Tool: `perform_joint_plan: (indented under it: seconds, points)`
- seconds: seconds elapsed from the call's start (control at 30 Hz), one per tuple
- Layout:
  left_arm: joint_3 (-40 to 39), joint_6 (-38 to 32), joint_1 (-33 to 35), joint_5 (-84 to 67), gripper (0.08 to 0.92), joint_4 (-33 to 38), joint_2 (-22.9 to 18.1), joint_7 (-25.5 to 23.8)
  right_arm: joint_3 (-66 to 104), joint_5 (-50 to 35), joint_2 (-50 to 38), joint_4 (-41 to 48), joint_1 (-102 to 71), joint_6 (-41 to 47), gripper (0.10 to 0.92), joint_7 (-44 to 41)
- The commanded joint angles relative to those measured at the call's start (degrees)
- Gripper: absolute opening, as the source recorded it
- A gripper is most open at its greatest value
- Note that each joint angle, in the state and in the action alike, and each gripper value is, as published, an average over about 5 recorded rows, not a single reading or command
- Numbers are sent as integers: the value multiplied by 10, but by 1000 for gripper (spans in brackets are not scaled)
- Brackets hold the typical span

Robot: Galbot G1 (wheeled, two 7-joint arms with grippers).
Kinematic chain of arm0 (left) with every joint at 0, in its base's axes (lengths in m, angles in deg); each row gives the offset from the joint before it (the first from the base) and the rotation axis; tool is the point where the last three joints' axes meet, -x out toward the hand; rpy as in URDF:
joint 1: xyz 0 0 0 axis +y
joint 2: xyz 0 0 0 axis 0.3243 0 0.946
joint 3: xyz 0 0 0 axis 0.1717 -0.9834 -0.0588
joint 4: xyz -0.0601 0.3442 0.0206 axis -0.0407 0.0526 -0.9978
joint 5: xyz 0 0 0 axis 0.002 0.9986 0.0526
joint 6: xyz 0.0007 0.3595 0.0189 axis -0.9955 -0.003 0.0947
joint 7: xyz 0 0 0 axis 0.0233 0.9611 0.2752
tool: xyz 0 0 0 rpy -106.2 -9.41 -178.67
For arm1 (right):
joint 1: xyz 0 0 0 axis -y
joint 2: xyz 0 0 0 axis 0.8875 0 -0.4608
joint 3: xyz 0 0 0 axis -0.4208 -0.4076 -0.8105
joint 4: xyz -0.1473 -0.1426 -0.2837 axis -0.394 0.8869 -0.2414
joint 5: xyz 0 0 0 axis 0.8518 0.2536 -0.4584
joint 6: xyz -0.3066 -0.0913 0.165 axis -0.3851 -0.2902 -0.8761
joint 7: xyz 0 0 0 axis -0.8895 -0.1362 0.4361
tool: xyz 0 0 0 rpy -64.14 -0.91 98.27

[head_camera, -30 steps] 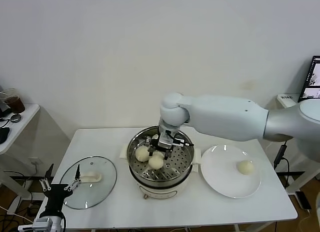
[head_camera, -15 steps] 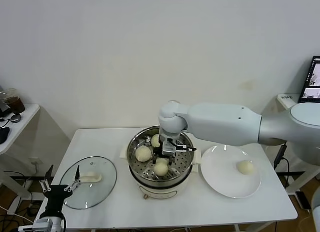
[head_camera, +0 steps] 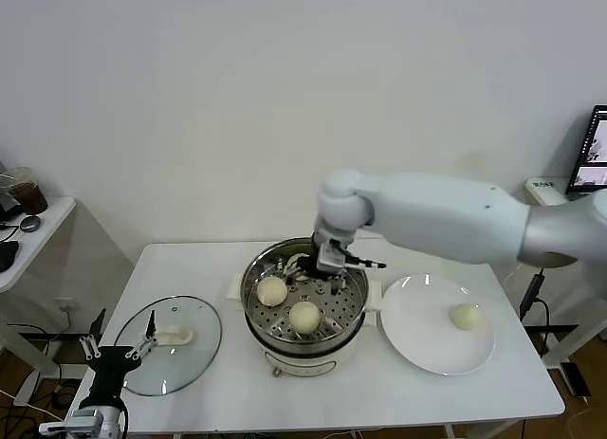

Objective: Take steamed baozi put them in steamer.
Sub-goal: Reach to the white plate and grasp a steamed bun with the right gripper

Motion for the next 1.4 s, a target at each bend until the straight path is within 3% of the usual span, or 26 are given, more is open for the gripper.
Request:
perform_joint_plan:
  seconds: [0.03, 0.23, 0.57, 0.8, 1.4]
  points:
    - [-2, 0, -5, 0, 823, -1, 4, -1, 30, -94, -150, -21, 37, 263, 823, 7]
    - [-13, 0, -11, 2, 823, -7, 11, -1, 57, -73, -272, -21, -2, 357, 823, -40]
    - [-31, 5, -24, 9, 823, -17, 8, -2, 257, 76, -380, 31, -268, 284, 823, -78]
    - [-38, 10, -23, 15, 823, -17, 2, -3, 404, 148, -364, 100, -430, 224, 823, -74]
    - [-18, 7, -3, 17, 823, -4, -2, -2, 456, 238, -223, 229, -460, 188, 823, -41]
